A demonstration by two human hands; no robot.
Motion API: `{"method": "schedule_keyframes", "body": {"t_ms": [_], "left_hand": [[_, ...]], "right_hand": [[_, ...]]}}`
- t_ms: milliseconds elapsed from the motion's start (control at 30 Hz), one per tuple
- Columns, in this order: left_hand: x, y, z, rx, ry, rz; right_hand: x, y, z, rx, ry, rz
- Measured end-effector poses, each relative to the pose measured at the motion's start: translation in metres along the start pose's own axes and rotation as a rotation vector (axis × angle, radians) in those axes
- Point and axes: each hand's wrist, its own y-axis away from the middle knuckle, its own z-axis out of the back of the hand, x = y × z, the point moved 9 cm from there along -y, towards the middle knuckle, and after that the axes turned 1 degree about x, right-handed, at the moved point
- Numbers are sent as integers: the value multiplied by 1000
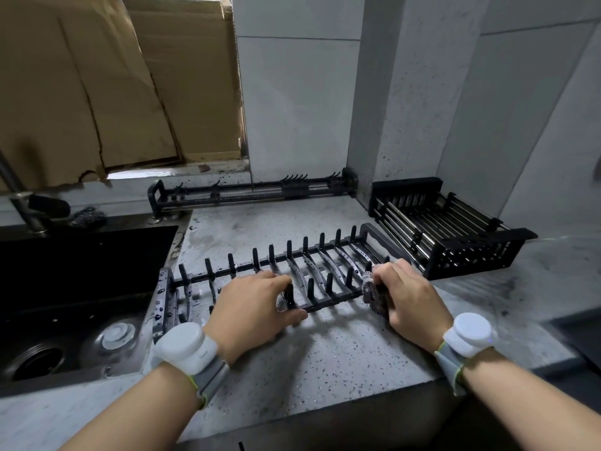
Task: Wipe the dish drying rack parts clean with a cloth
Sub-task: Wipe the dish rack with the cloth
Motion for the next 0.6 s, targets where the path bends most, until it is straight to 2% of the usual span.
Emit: {"method": "schedule_keyframes", "body": {"t_ms": [167, 267, 333, 433, 600], "left_hand": [[0, 0, 1, -14, -3, -1], [0, 0, 0, -8, 6, -3], [1, 0, -1, -9, 7, -2], [2, 0, -1, -10, -4, 2], [1, 0, 1, -15, -20, 11]], "right_hand": [[25, 2, 13, 22, -243, 0], [22, 4, 14, -115, -436, -185], [11, -1, 9, -160, -388, -295], [7, -3, -2, -111, -215, -254], [11, -2, -6, -27, -101, -227]]}}
